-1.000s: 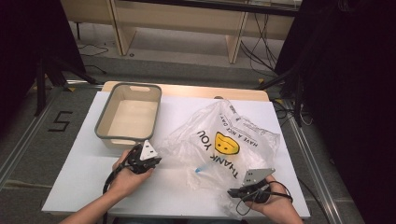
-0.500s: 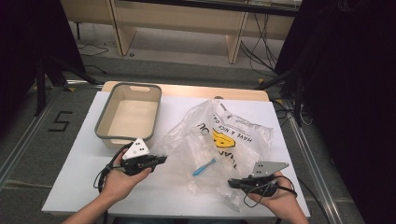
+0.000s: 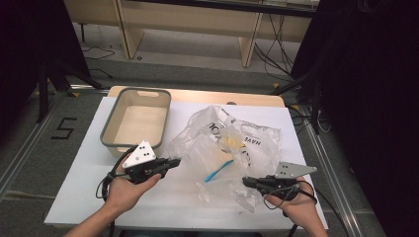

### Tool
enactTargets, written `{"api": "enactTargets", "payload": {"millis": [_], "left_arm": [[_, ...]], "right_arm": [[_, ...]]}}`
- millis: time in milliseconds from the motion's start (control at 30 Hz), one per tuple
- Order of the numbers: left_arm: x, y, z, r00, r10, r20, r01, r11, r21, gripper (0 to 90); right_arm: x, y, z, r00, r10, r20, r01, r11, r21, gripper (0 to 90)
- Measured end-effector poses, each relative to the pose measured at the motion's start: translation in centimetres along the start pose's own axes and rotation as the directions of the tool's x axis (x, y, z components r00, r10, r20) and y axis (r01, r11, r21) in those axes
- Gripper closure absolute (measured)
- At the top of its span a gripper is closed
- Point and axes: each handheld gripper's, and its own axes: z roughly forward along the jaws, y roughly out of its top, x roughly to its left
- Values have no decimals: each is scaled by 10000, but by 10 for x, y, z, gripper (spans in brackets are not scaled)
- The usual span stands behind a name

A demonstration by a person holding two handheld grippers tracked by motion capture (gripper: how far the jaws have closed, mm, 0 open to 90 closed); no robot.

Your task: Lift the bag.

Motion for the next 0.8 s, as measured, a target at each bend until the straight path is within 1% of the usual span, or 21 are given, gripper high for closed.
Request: {"api": "enactTargets", "payload": {"millis": [100,167,267,433,533,700,800], "left_arm": [[-2,3,-1,9998,180,-55,-182,9992,-370,884],[-1,3,0,9990,386,-213,-399,9973,-620,884],[0,1,3,9972,639,-394,-670,9943,-833,883],[2,-3,9,9926,987,-703,-1056,9892,-1019,884],[2,-5,13,9892,1109,-958,-1225,9845,-1253,884],[6,-5,20,9837,1259,-1286,-1426,9812,-1304,884],[9,-5,23,9782,1392,-1541,-1605,9776,-1358,884]], "right_arm": [[-1,3,-1,9998,88,175,-84,9997,-230,900],[-2,4,-2,9996,169,247,-158,9990,-420,900],[-3,6,-1,9990,222,393,-202,9986,-498,900],[-5,6,-1,9972,350,660,-304,9971,-695,900],[-5,7,-1,9963,388,764,-323,9959,-845,900],[-6,8,-1,9946,423,943,-333,9949,-953,900],[-6,9,-1,9936,414,1048,-305,9941,-1039,900]]}}
